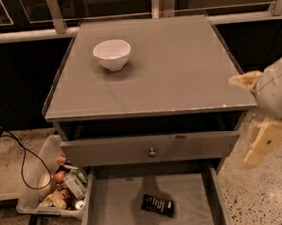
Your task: Pick rxbar chocolate from middle drawer and place on counter
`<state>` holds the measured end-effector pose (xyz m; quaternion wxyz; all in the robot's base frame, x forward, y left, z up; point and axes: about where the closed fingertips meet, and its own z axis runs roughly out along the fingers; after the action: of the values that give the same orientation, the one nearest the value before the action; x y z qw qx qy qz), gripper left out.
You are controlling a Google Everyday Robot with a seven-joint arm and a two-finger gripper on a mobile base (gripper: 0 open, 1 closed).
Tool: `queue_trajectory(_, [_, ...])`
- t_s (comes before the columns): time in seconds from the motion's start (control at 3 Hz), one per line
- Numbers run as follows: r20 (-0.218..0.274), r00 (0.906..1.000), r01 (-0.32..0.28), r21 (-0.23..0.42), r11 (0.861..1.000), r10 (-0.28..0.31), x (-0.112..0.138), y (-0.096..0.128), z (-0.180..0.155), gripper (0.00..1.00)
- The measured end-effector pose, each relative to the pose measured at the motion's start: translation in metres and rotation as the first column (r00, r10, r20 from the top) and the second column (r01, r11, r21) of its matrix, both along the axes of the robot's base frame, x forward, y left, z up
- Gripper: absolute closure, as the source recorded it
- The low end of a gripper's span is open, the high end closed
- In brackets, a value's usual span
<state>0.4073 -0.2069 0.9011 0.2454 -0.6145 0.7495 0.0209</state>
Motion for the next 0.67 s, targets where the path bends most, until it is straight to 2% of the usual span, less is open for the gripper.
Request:
queue_trajectory(0.33, [0.019,0.9996,0.02,0.082,0.996,-0.021,-0.002,0.0,-0.053,0.0])
queue_trajectory(0.67, [-0.012,0.9989,0.047,0.111,0.993,-0.046,0.001,0.002,-0.104,0.0])
